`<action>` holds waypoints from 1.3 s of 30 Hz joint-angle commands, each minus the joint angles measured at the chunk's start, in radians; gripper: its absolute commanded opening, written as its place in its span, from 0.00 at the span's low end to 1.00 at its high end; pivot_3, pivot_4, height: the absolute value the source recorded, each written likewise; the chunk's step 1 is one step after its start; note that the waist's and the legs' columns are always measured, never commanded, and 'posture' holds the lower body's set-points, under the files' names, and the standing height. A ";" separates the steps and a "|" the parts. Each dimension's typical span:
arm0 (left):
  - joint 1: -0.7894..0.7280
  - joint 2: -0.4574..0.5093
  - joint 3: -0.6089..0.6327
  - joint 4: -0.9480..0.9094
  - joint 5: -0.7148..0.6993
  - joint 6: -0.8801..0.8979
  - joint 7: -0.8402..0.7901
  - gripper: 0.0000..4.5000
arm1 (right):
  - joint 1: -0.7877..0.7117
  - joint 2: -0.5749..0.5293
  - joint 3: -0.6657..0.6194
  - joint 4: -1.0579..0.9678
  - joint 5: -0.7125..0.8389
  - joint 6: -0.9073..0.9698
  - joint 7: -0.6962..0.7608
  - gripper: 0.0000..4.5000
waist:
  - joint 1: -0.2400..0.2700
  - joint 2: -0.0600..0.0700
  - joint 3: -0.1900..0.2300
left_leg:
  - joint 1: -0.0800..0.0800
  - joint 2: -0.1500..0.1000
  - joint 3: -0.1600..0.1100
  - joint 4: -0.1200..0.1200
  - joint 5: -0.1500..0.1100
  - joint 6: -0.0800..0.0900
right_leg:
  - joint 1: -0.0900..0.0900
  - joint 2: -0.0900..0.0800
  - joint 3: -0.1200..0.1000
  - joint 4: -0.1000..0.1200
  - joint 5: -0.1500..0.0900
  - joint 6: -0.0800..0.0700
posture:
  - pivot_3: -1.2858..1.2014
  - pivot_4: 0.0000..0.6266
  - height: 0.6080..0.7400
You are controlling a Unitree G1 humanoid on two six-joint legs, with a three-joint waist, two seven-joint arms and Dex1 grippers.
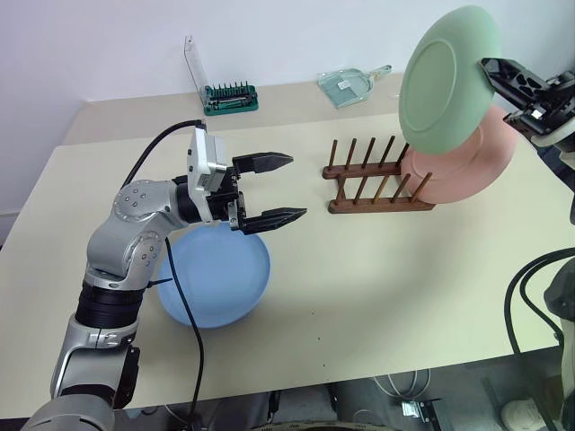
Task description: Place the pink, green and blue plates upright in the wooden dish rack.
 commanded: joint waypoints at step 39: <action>-0.005 0.012 0.024 -0.045 -0.027 0.025 0.004 1.00 | 0.087 0.019 -0.026 -0.149 0.065 0.081 -0.029 0.01 | 0.000 0.000 0.000 | 0.000 0.000 0.000 0.000 0.000 0.000 | 0.000 0.000 0.000 0.000 0.000 0.000 | 0.52 0.24 1.00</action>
